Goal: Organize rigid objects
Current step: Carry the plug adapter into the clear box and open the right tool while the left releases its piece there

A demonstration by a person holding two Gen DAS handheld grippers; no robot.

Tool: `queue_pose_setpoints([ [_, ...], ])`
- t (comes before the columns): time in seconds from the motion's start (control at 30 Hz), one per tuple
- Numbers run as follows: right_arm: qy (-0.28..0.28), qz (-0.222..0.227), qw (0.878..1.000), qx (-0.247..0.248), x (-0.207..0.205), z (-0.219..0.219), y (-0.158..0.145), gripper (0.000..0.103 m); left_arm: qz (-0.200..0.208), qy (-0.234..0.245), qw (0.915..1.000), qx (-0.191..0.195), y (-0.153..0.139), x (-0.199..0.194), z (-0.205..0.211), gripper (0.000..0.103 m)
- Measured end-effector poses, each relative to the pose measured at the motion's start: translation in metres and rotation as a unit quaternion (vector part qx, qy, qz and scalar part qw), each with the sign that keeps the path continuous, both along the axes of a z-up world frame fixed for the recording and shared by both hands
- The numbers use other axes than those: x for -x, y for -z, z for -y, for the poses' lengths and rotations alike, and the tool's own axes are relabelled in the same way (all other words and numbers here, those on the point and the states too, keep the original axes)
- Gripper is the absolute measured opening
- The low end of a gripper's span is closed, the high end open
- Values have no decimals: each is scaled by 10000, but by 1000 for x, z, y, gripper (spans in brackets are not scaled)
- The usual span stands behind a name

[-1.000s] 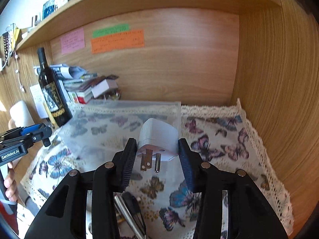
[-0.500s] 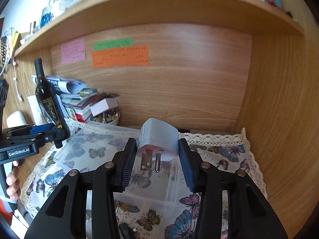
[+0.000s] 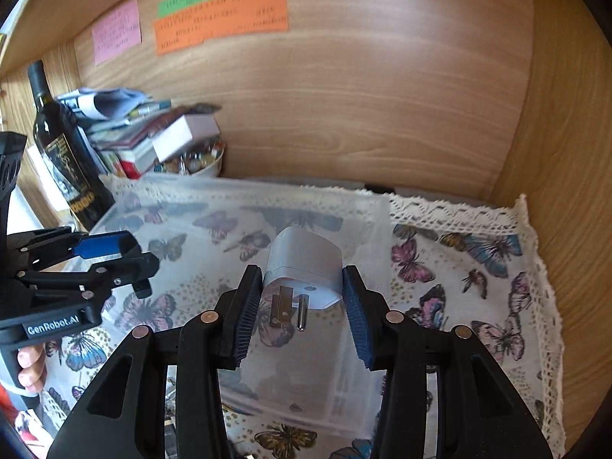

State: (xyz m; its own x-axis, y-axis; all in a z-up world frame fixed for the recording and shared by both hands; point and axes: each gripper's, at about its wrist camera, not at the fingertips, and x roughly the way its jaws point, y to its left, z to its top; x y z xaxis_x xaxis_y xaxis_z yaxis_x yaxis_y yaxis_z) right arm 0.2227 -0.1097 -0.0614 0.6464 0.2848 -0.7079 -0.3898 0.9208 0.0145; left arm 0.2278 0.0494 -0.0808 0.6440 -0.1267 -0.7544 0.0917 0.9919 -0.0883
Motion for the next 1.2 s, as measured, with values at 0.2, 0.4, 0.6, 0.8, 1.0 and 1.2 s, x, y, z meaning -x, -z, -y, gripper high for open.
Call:
queue_pose_setpoints([
  [0.2, -87, -157, 9997, 178, -6, -11, 12, 40, -59, 70, 9997, -224, 7, -5, 7, 45],
  [0.4, -150, -199, 9993, 265, -4, -13, 14, 40, -66, 51, 9998, -204, 7, -7, 7, 51],
  [0.6, -140, -27, 9997, 191, 4, -11, 1, 43, 136, -8, 9998, -170, -7, 5, 5, 61],
  [0.8, -114, 362, 9992, 123, 25, -5, -21, 55, 599, -80, 9978, -256, -33, 31, 4, 77],
  [1.0, -110, 726, 9973, 21, 53, 3, -41, 65, 917, -142, 9953, -284, -51, 61, 3, 92],
  [1.2, -67, 834, 9965, -64, 82, 9, -46, 68, 993, -208, 9944, -289, -54, 89, -3, 96],
])
